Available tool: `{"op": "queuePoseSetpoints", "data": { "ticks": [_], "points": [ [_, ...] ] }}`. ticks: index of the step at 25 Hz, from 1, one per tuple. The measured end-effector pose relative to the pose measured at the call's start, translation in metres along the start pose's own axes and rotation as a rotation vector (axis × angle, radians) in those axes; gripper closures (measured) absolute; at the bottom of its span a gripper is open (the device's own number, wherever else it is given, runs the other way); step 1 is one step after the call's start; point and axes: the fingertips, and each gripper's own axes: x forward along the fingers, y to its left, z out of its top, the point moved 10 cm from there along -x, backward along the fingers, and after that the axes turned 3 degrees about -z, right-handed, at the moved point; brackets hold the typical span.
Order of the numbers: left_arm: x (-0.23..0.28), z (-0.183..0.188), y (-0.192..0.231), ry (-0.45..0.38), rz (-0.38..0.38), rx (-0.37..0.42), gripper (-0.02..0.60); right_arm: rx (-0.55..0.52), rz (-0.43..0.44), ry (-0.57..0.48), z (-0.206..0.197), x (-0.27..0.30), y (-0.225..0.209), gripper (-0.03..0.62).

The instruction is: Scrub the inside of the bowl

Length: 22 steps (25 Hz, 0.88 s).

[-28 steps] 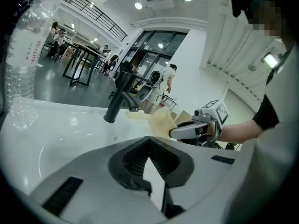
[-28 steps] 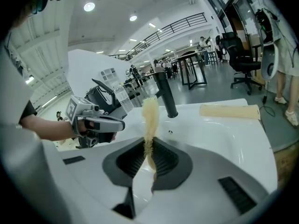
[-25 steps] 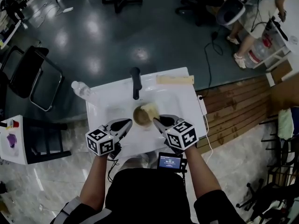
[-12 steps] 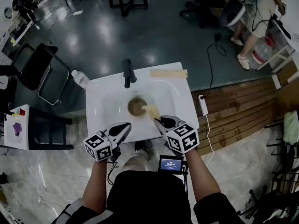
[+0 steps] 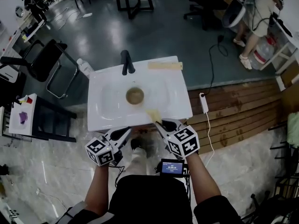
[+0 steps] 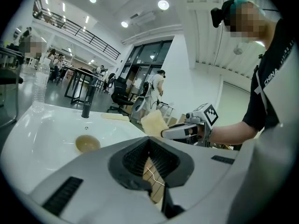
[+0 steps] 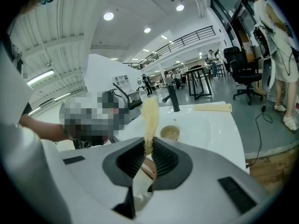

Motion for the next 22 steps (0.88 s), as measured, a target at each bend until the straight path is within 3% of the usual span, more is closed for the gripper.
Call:
{"op": "queuePoseSetpoints", "data": {
  "ticks": [8, 22],
  "points": [
    [-0.015, -0.025, -0.036, 0.018, -0.003, -0.002, 0.578, -0.012, 0.005, 0.001, -0.024, -0.027, 0.026, 0.553],
    [-0.043, -0.023, -0.049, 0.010, -0.042, 0.035, 0.578, -0.034, 0.016, -0.038, -0.021, -0.030, 0.063, 0.553]
  ]
}}
